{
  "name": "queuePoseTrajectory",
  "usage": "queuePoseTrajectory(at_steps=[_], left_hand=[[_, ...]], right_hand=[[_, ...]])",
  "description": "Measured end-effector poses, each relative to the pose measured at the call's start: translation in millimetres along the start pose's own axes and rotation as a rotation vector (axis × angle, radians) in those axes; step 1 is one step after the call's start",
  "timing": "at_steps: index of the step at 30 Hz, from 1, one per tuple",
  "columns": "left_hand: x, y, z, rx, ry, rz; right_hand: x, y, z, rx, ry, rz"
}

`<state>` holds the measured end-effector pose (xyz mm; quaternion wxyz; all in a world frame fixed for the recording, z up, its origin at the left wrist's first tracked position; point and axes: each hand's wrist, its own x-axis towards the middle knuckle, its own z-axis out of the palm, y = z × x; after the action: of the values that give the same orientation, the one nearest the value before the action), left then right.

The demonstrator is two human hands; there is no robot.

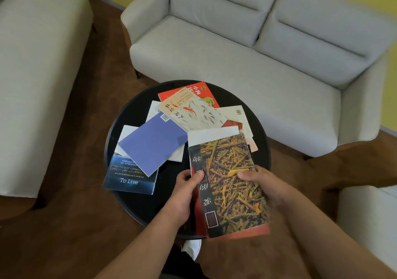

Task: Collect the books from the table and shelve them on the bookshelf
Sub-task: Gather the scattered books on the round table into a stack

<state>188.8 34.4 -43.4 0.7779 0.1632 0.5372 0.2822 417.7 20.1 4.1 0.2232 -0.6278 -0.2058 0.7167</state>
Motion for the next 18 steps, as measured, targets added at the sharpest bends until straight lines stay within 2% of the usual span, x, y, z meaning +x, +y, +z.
queuePoseTrajectory(at_steps=[3,5,8,13,15,18], left_hand=[[-22,2,-21,0.15,-0.031,0.016],[-40,-3,-41,0.204,-0.023,-0.007],[-61,-18,-69,0.203,0.057,-0.052],[-80,-45,-98,0.154,0.157,-0.142],[-80,-48,-105,0.182,0.152,-0.133],[-77,-42,-111,0.263,0.177,-0.099]], right_hand=[[-5,31,25,0.215,0.0,0.065],[-9,51,44,0.229,-0.009,0.113],[-5,83,68,0.056,-0.066,0.128],[-3,104,96,-0.068,-0.14,0.209],[-3,102,102,-0.178,-0.085,0.201],[-11,88,107,-0.488,-0.038,0.091]])
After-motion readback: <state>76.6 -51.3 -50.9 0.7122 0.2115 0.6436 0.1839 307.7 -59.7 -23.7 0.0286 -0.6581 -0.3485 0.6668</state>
